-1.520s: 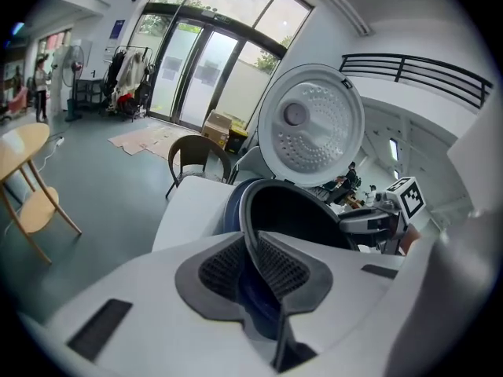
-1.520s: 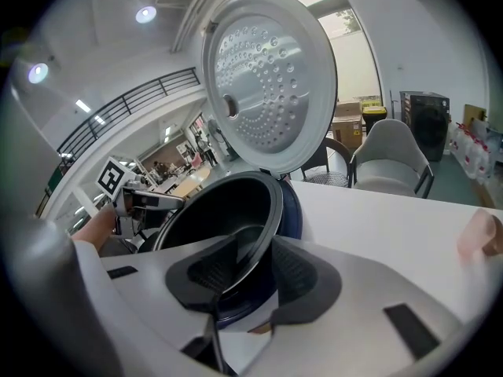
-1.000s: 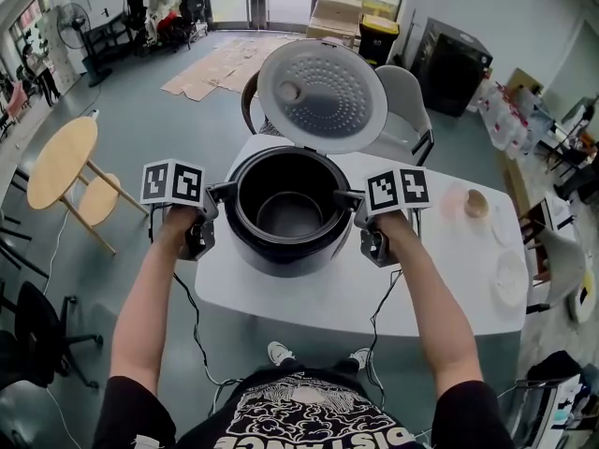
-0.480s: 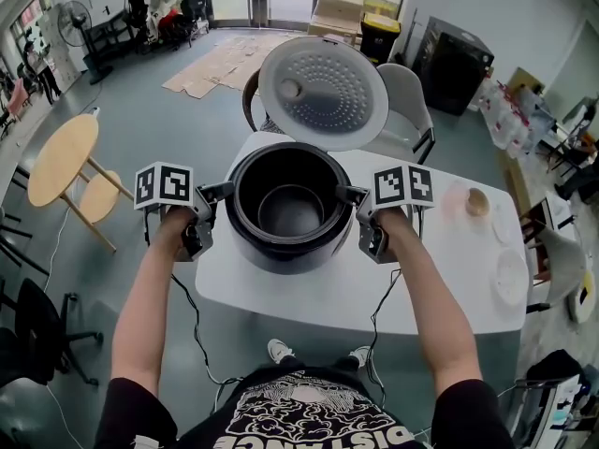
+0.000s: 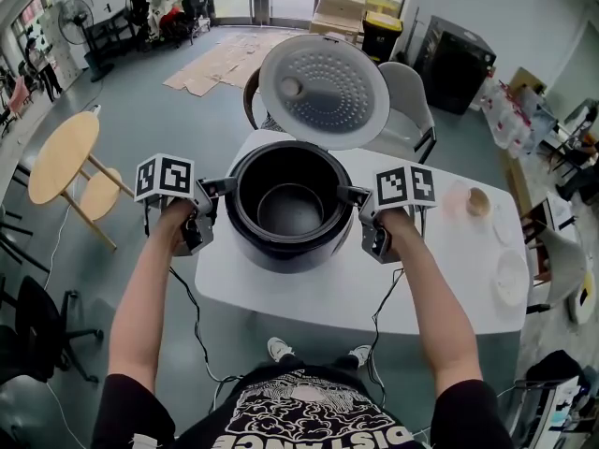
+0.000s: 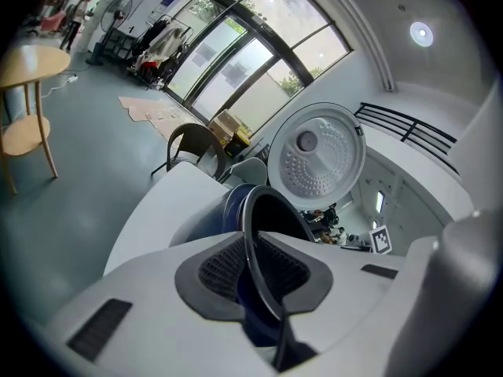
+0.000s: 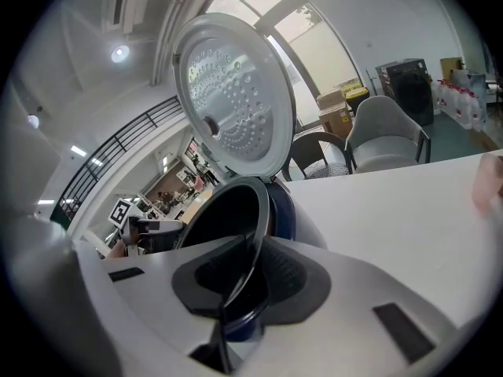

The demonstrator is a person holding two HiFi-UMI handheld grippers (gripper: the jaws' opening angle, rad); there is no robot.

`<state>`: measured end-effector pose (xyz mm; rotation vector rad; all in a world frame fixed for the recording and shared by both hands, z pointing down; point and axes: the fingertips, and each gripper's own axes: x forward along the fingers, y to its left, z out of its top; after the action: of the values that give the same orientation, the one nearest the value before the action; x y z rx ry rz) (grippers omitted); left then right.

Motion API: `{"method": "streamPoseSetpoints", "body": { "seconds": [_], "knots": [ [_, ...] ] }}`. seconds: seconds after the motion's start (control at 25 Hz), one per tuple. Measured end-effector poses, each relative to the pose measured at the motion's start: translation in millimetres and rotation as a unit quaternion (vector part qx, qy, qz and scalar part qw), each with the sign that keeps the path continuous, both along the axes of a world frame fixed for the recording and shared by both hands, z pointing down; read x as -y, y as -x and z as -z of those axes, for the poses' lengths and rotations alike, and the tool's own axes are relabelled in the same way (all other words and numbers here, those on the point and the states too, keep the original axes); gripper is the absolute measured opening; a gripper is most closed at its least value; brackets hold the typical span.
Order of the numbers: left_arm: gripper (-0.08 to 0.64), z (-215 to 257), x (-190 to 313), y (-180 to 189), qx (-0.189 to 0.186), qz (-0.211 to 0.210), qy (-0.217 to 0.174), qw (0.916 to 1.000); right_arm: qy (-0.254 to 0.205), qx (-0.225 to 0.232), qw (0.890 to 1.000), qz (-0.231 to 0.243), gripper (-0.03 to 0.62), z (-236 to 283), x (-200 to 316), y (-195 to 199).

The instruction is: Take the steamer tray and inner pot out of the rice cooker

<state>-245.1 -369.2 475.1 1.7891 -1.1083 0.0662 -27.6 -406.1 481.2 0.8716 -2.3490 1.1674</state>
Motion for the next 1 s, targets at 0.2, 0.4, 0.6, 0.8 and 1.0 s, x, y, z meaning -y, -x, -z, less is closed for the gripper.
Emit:
{"method": "streamPoseSetpoints", "body": {
  "seconds": [0.2,0.4,0.6,0.8,1.0],
  "knots": [
    [0.034,-1.5,1.6,1.4,-0.005,0.009,0.000,0.9999,0.001,0.001,1.000,-0.003,0.078,-0.3,1.3,-0.6],
    [0.031,4.3,-2.3,2.1,-0.002,0.022,-0.003,0.9998,0.009,-0.001,1.000,-0.010,0.074,3.1,-2.2,-1.0],
    [0.028,19.3,-2.3,-1.7,-0.031,0.028,-0.024,0.9989,0.011,0.028,0.999,-0.018,0.069,13.9,-1.8,-6.7],
    [0.028,43.6,-0.3,-13.1,-0.042,0.032,-0.042,0.9977,0.008,0.039,0.999,-0.015,0.069,36.9,2.5,-17.5],
    [0.027,65.9,-6.9,-17.6,-0.067,0.038,-0.062,0.9951,0.008,0.053,0.998,-0.019,0.066,53.8,-1.7,-22.8]
  ]
}}
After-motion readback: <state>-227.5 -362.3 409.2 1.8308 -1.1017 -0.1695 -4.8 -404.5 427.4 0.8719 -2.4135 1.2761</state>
